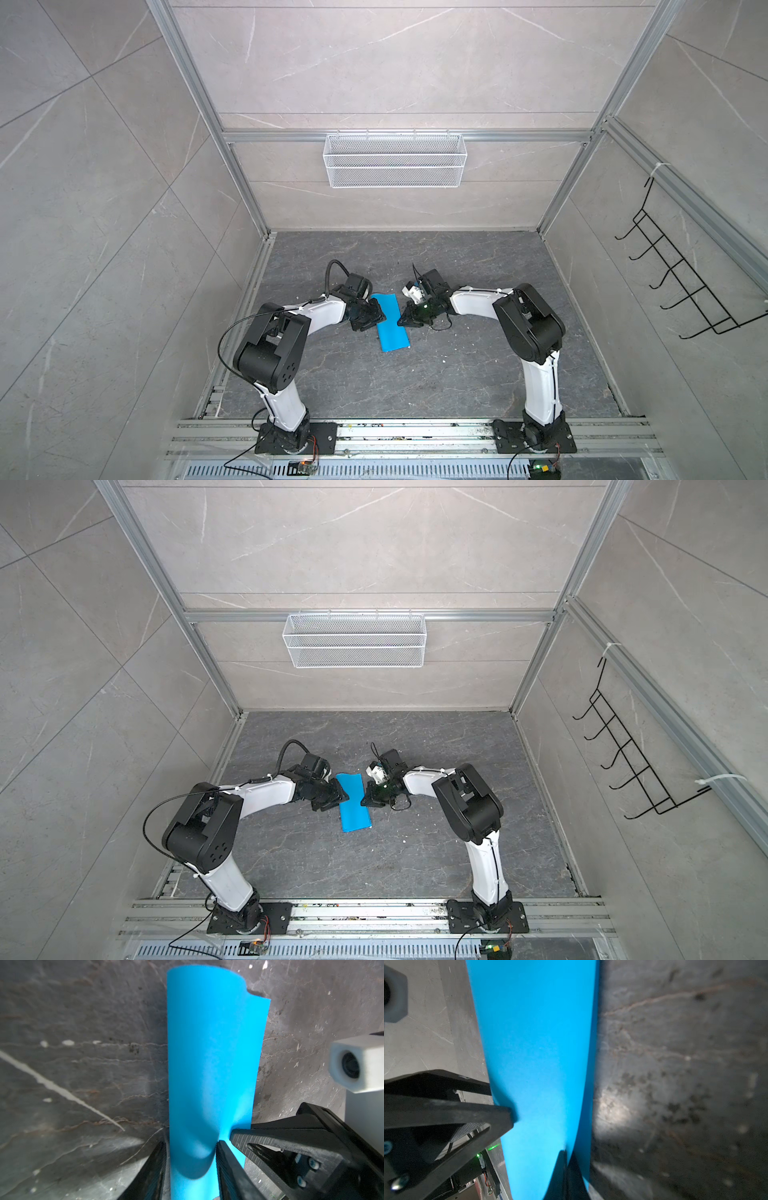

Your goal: Fold a paper plane with a square sheet of paper (pick it up from the middle)

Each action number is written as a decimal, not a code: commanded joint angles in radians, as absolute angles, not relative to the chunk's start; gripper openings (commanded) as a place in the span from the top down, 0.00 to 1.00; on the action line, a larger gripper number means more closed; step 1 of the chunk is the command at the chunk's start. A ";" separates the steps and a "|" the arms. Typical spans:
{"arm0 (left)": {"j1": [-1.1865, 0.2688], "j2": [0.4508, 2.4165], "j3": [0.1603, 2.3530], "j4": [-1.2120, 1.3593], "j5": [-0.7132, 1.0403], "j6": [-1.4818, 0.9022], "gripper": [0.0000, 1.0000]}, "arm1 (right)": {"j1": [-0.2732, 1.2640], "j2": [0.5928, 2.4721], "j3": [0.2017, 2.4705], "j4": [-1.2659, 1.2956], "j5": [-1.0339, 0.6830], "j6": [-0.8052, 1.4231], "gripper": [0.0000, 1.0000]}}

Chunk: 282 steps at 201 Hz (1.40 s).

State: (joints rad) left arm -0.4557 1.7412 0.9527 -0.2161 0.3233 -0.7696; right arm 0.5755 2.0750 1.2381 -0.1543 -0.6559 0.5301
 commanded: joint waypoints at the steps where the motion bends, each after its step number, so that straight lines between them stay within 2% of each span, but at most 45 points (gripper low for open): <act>1: -0.454 1.752 0.964 -0.215 0.330 -0.758 0.60 | 0.576 2.107 1.258 -0.183 -0.661 0.513 0.93; 33: -0.454 1.770 0.973 -0.229 0.325 -0.755 0.66 | 0.572 2.092 1.251 -0.180 -0.660 0.520 0.87; 66: -0.453 1.779 0.976 -0.247 0.316 -0.745 0.69 | 0.550 2.032 1.211 -0.133 -0.655 0.565 0.76; 97: -0.455 1.782 0.975 -0.250 0.319 -0.739 0.70 | 0.501 1.947 1.123 -0.027 -0.653 0.629 0.69; 143: -0.455 1.787 0.972 -0.256 0.321 -0.727 0.71 | 0.487 1.898 1.070 -0.006 -0.607 0.633 0.68; 282: -0.461 1.801 0.957 -0.302 0.254 -0.827 0.68 | 0.499 1.966 1.087 -0.059 -0.635 0.578 0.68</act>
